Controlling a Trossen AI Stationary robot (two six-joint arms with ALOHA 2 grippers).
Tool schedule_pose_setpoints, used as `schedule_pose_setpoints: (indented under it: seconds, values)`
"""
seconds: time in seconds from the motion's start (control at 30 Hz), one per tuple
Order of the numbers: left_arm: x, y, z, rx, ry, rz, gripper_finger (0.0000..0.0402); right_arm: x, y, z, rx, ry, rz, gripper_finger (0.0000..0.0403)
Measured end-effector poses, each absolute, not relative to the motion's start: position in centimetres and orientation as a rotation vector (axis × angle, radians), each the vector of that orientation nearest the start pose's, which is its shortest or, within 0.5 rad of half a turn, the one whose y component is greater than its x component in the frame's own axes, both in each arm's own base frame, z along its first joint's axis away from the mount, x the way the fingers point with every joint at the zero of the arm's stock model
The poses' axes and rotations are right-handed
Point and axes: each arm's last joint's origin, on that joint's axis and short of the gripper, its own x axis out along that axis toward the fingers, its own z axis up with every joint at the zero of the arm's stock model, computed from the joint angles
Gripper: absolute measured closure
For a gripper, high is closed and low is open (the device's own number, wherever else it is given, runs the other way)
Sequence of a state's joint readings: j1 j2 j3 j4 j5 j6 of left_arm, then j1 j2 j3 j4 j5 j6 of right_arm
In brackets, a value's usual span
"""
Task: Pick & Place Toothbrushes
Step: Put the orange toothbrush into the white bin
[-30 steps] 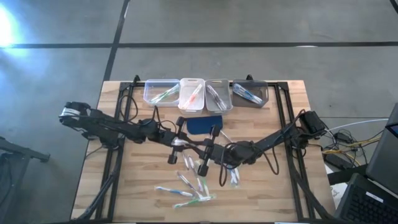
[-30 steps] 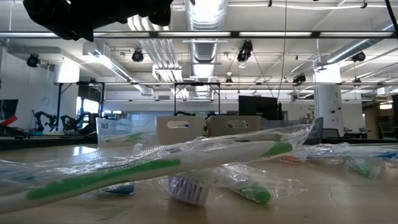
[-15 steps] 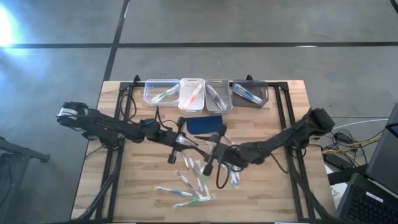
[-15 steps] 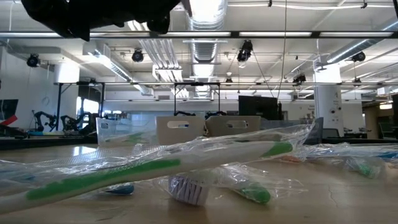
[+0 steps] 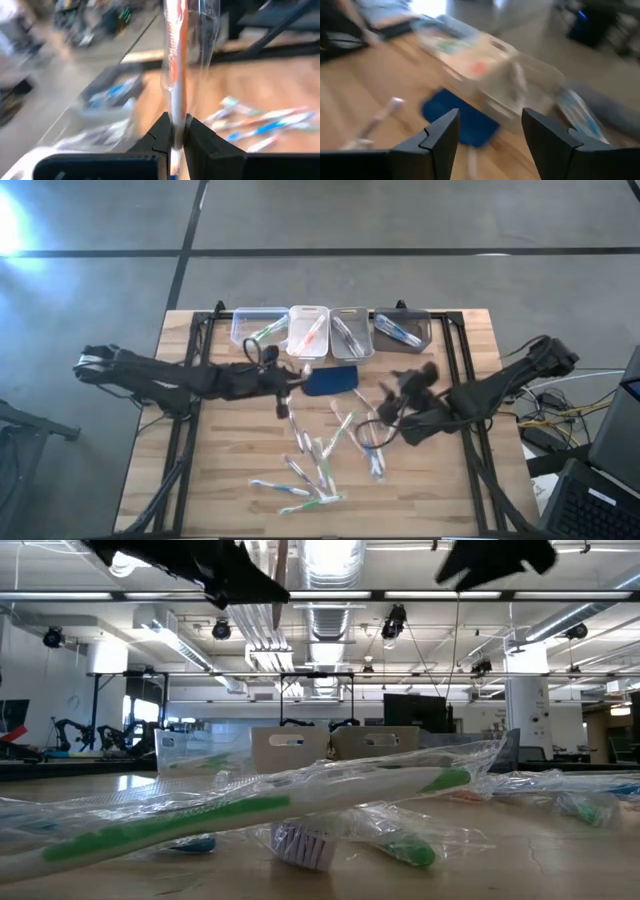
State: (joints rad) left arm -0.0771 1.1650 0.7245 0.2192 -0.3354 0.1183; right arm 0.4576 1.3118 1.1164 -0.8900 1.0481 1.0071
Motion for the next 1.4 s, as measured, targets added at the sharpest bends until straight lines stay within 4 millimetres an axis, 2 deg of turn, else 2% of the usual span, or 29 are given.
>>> schedule_pose_setpoints:
  seconds: [0.13, 0.3, 0.6, 0.93, 1.2, 1.4]
  values:
    - [25.9, 0.3, 29.2, 0.147, 0.378, 0.322, 0.0372, 20.1, 7.1, 29.3, 0.222, 0.476, -0.940, 0.0208]
    - [26.1, 2.3, 30.9, 0.084, 0.516, 0.408, 0.0372, 18.7, 6.4, 28.7, 0.173, 0.509, -0.950, 0.0223]
    - [26.5, 5.7, 32.7, -0.029, 0.616, 0.536, 0.0372, 18.3, 6.2, 27.7, 0.064, 0.551, -0.946, 0.0253]
    - [29.1, 9.1, 34.5, -0.133, 0.794, 0.582, 0.0372, 18.3, 5.8, 28.3, -0.140, 0.438, -1.002, 0.0302]
    - [31.6, 12.4, 34.5, -0.240, 0.937, 0.620, 0.0371, 17.4, 5.2, 30.2, -0.126, 0.387, -1.004, 0.0345]
    - [32.5, 14.8, 33.2, -0.338, 0.999, 0.689, 0.0371, 15.7, 4.4, 31.8, -0.118, 0.377, -0.981, 0.0369]
